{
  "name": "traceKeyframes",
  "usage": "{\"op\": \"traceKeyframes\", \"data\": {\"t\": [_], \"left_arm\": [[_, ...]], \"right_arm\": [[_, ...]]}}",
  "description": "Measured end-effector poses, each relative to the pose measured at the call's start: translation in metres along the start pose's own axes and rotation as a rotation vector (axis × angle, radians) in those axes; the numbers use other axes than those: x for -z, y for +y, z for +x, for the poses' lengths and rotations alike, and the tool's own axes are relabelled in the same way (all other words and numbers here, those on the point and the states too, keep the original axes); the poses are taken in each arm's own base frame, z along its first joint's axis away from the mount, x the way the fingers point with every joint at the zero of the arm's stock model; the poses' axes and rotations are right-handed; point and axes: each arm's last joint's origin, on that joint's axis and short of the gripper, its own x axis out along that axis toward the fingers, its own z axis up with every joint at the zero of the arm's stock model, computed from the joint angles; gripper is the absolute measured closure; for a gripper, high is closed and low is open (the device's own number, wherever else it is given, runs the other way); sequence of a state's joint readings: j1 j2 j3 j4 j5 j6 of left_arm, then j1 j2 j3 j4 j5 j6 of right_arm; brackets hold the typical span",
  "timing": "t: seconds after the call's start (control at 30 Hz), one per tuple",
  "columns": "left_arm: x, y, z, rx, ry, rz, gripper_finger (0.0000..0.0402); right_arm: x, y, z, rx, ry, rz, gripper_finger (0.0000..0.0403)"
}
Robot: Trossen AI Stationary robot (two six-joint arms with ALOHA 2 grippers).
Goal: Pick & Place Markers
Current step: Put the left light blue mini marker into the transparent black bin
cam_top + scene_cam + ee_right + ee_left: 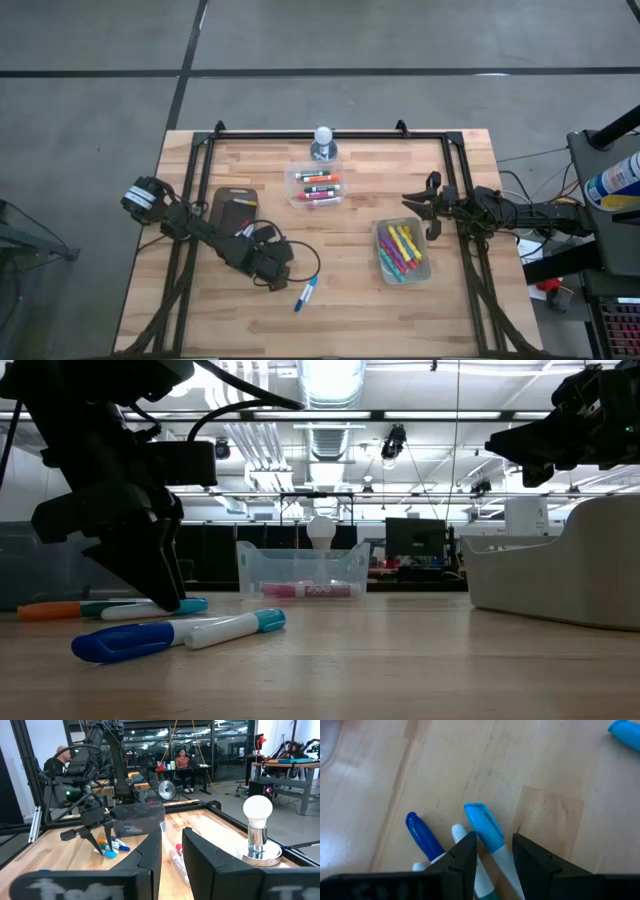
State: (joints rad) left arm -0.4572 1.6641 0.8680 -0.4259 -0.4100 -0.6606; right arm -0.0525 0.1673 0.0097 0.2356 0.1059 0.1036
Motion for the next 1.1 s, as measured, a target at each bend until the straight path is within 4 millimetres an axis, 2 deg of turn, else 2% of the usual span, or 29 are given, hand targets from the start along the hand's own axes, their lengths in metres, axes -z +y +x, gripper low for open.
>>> {"op": "traceKeyframes", "data": {"t": [0.37, 0.47, 0.53, 0.67, 0.9, 1.0, 1.1], "left_arm": [[0.005, -0.006, 0.009, 0.027, 0.052, -0.04, 0.0283], [0.005, -0.006, 0.008, 0.034, 0.05, -0.025, 0.03], [0.004, -0.007, 0.006, 0.043, 0.044, -0.014, 0.0325], [-0.002, -0.009, 0.0, 0.068, 0.037, 0.01, 0.0378], [-0.018, -0.012, -0.014, 0.041, 0.037, 0.099, 0.0372], [-0.027, -0.01, -0.027, -0.042, 0.063, 0.129, 0.0371], [-0.033, -0.003, -0.044, -0.197, 0.099, 0.185, 0.0371]], "right_arm": [[0.0, 0.0, 0.0, 0.0, 0.0, -0.001, 0.0335], [0.0, 0.0, 0.0, 0.0, 0.0, 0.0, 0.0335], [0.0, 0.0, 0.0, 0.0, 0.0, -0.001, 0.0335], [0.0, 0.0, 0.0, 0.0, 0.0, 0.0, 0.0335], [0.0, 0.0, 0.0, 0.0, 0.0, -0.001, 0.0335], [0.0, 0.0, 0.0, 0.0, 0.0, 0.0, 0.0335], [0.0, 0.0, 0.0, 0.0, 0.0, -0.001, 0.0335]]}}
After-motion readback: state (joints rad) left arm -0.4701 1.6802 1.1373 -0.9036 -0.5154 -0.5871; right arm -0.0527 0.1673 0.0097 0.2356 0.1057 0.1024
